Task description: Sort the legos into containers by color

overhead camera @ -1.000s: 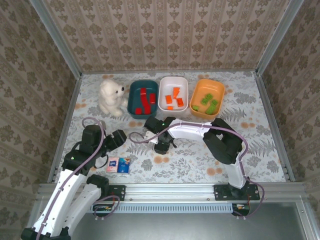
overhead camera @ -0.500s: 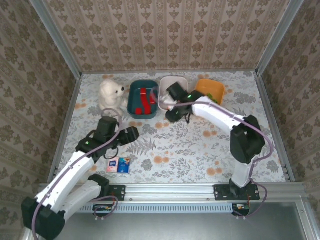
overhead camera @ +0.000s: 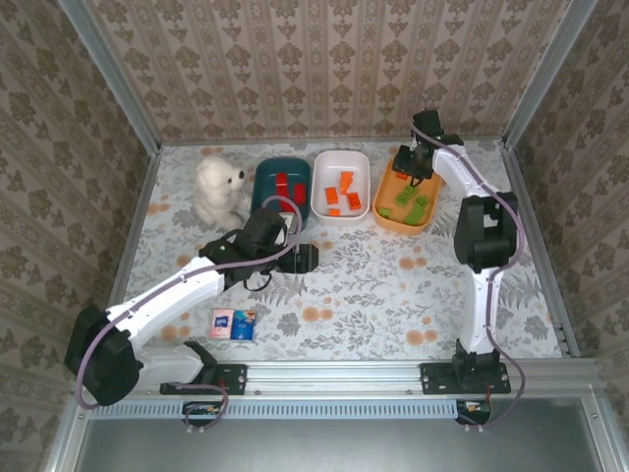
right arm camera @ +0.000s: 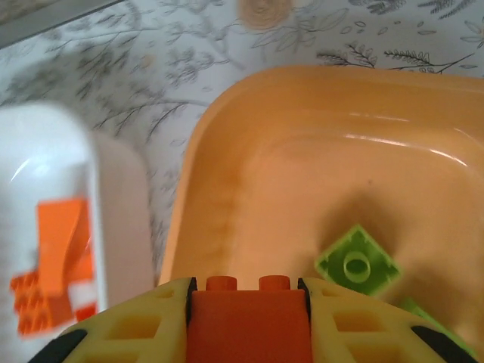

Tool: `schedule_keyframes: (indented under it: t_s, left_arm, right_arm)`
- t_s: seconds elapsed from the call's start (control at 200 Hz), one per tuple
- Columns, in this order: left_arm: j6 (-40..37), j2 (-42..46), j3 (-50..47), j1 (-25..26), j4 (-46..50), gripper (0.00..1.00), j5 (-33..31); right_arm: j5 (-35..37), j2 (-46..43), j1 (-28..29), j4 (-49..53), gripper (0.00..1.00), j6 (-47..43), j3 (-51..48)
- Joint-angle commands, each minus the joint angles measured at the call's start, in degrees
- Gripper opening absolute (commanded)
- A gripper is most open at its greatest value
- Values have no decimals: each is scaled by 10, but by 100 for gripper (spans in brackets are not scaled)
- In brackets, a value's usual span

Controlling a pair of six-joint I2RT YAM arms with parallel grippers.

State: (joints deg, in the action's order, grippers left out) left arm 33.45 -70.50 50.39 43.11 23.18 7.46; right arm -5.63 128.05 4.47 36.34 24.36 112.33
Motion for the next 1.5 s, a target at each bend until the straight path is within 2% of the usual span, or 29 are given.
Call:
schedule_keyframes:
  t_s: [0.0, 0.115, 0.26, 0.4, 0.515, 0.71, 0.835, 0.95, 1.175, 1.3, 1.495]
  left_arm:
    - [-14, -9, 20, 5, -6, 84, -20]
    - [-12, -13, 29, 5, 0, 84, -31]
    - [-11, 0, 32, 5, 2, 84, -56]
    - [-9, 17, 26, 5, -15, 85, -76]
    - [-15, 20, 29, 4, -13, 85, -84]
    - [-15, 19, 27, 3, -11, 85, -82]
    - [-13, 25, 26, -1, 3, 85, -100]
    - [0, 43, 12, -17, -4, 85, -104]
    - [13, 78, -5, -42, 6, 85, -107]
    - [16, 101, -15, -47, 17, 85, -112]
    - [20, 127, -28, -54, 26, 85, -115]
  right_arm:
    - [-31, 64, 2, 35, 26, 78, 92]
    - [-25, 121, -2, 72, 29, 107, 159]
    - [-23, 142, -3, 74, 33, 129, 173]
    - [-24, 146, -3, 70, 23, 129, 172]
    - [-18, 126, 0, 59, 17, 115, 169]
    - [1, 42, 13, 33, 17, 87, 119]
    - [4, 1, 43, 18, 17, 74, 86]
    - [2, -1, 86, 15, 18, 70, 84]
    - [3, 51, 141, 31, 18, 86, 128]
    - [2, 71, 157, 44, 18, 98, 134]
    - [-23, 113, 167, 4, 21, 100, 165]
